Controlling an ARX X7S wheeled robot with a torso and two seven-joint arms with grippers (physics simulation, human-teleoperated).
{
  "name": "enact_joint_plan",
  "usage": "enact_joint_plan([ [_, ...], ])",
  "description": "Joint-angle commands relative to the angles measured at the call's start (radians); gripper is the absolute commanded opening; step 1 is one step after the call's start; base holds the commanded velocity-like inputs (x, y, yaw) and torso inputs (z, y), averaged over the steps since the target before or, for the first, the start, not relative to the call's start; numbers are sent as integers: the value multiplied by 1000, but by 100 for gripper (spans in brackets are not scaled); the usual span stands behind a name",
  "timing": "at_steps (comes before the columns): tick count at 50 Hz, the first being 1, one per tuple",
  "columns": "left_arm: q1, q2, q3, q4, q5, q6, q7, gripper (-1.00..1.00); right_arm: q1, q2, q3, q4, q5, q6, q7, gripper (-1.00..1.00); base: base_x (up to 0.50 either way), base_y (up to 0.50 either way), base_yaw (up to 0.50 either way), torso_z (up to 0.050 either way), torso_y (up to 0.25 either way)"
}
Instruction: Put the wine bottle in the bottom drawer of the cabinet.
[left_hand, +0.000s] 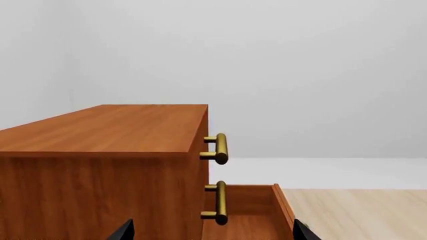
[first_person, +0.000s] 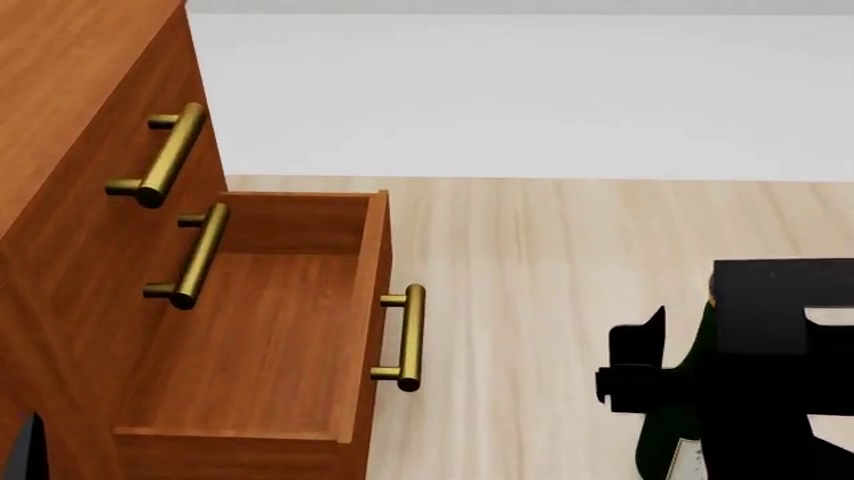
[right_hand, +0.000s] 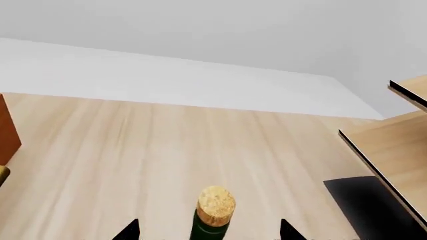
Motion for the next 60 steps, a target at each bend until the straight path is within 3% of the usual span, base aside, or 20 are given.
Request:
enact_joint_plan([
  [1,5,-6,-15,0,-7,1,7,100,19,-35,-7,83,-16,0,-38,100,0,0,0,0,0],
  [39,47,6,-38,-15,4,-2,17,100,36,-138,-21,283,-57,-41,-132,100,0,0,0,0,0],
  [40,47,8,-39,-15,2,-3,16,100,36,-136,-20,277,-53,-40,-134,-100,0,0,0,0,0],
  [60,69,11,-55,-25,18,1,19,100,63,-73,9,140,-19,-8,-84,-100,0,0,0,0,0],
])
